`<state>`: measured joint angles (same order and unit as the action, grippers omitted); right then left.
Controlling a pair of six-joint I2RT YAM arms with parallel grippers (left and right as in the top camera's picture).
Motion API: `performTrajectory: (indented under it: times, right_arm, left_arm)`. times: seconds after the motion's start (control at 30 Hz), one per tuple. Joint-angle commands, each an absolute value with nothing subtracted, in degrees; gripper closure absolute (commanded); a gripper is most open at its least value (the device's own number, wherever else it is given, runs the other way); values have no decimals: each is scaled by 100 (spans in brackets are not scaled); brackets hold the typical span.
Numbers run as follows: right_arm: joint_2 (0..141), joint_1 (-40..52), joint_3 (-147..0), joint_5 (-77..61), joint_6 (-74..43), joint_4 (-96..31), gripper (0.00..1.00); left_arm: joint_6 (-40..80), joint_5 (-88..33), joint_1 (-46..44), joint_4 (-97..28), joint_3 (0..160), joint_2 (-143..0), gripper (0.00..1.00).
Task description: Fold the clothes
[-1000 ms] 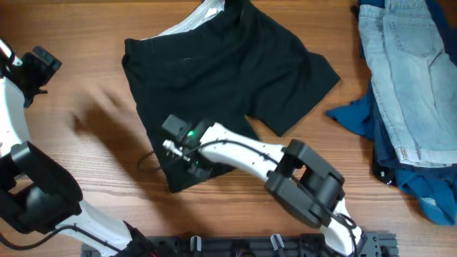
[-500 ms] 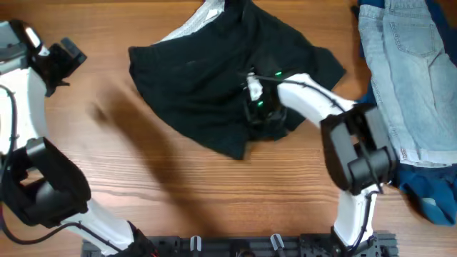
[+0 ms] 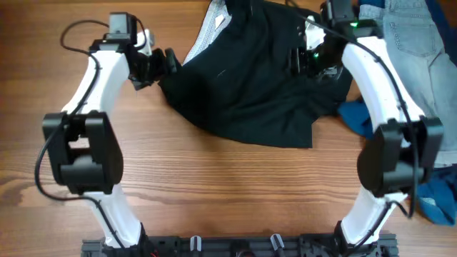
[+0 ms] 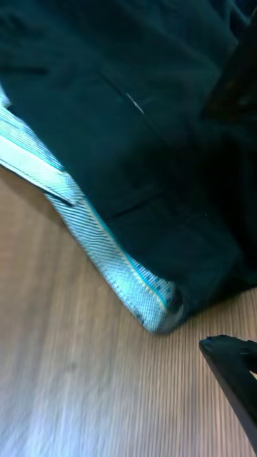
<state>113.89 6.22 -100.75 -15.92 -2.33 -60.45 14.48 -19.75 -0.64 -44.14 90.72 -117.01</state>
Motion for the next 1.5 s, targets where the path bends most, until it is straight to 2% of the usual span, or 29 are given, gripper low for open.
performTrajectory:
  times: [0.0,0.07,0.23,0.3,0.33,0.37,0.43,0.6,0.7,0.8,0.93,1.03,1.13,1.27,1.4,1.47]
  right_arm:
    - [11227,631,-10156,-1682,-449,-6165,27]
    - [11227,631,-10156,-1686,-449,-6173,28]
    - [11227,631,-10156,-1684,-454,-6195,29]
    - [11227,631,-10156,-1686,-467,-6270,33]
    - [11227,631,-10156,-1684,-480,-6355,39]
    - [11227,631,-10156,-1610,-663,-6425,48]
    - [11227,635,-10156,-1581,-910,-6567,52]
    - [11227,1162,-9647,-1640,-908,-6812,52]
    - [11227,1459,-9209,-1640,-1085,-6274,51]
    - [11227,1490,-9168,-1643,-1179,-5520,47]
    - [11229,1553,-9168,-1662,-766,-4163,45]
    - [11389,1684,-9168,-1669,-753,-3428,41]
    - [11614,1699,-9157,-1734,-751,-3424,38]
    - [11627,1699,-9159,-1811,-801,-3542,36]
    - [11819,1697,-9157,-1505,-963,-3350,36]
    - [12103,1697,-9157,-1511,-939,-3267,35]
  left_arm:
    - [1594,-1929,-204,-4442,9076,-12178,13]
    - [1717,-1417,-213,-4359,9076,-12357,14]
    - [1717,-801,-215,-3905,9076,-12628,33]
    - [1715,-760,-213,-3745,9076,-12634,51]
    - [1719,-762,-215,-3684,9076,-12634,77]
    - [1717,-762,-213,-3699,9076,-12634,96]
    - [1721,-760,-174,-3682,9078,-12580,96]
    - [2150,-753,401,-3671,9078,-12055,96]
    - [2182,-746,967,-4338,9078,-11887,96]
    - [2342,-917,1533,-5771,9076,-11883,96]
    - [2307,-1179,1717,-6571,9076,-11880,96]
    - [2279,-1728,1586,-6667,9074,-11854,96]
    - [2423,-1734,1527,-6530,9074,-11607,96]
    - [2582,-993,1872,-6169,9074,-11168,96]
    - [2521,-864,1984,-6375,9056,-11166,96]
    - [2440,-292,2003,-6567,9054,-11163,96]
